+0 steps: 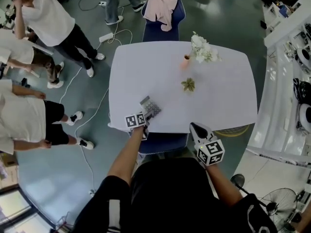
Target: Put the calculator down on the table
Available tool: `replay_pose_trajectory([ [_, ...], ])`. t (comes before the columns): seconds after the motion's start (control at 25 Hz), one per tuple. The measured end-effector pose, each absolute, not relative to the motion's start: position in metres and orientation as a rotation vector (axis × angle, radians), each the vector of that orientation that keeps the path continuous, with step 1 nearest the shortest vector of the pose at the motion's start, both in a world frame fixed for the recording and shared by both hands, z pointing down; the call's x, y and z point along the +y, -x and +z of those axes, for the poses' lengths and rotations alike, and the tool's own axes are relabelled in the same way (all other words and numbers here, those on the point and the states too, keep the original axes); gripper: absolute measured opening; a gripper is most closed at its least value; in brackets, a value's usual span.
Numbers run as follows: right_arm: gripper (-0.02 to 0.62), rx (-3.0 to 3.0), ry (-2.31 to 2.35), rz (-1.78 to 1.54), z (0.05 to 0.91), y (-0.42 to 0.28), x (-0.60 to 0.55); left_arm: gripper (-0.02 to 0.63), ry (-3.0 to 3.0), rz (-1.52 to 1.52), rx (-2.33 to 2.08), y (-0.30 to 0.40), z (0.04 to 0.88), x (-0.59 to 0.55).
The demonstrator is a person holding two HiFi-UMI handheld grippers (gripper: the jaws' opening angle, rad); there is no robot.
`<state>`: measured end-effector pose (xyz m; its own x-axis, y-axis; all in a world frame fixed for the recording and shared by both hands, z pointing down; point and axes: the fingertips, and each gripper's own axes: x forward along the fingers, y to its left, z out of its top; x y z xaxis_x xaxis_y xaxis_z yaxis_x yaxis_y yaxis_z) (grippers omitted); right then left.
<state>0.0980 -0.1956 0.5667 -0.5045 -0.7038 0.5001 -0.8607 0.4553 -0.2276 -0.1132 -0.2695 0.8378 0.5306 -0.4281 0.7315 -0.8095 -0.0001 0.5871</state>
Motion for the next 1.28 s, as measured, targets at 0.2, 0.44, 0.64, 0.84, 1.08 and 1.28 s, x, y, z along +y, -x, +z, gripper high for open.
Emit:
replay_pose_trajectory([
  [0.2, -0.002, -2.375, -1.418, 0.652, 0.551, -0.092, -0.175, 0.307, -1.753, 0.317, -1.034, 0.130, 0.781, -0.245],
  [0.44, -0.002, -2.362, -1.470, 0.622, 0.534, -0.072, -0.136, 0.307, -2.013, 0.245, -0.987, 0.148, 0.665, -0.180],
  [0.64, -0.002, -2.346, -1.468, 0.605, 0.526, -0.066, -0.090, 0.187, -2.173, 0.154, -0.956, 0.148, 0.594, -0.100],
  [0.84, -0.002, -2.345, -1.506, 0.566, 0.511, -0.076, -0.066, 0.033, -2.318, 0.064, -1.080, 0.144, 0.538, -0.058],
  [1.08, -0.002, -2.395, -1.537, 0.455, 0.490, -0.100, -0.078, 0.015, -2.392, 0.048, -1.241, 0.133, 0.508, -0.050],
  [1.28, -0.002, -2.491, -1.495, 0.375, 0.468, -0.116, -0.088, 0.014, -2.403, 0.044, -1.379, 0.115, 0.484, -0.057],
])
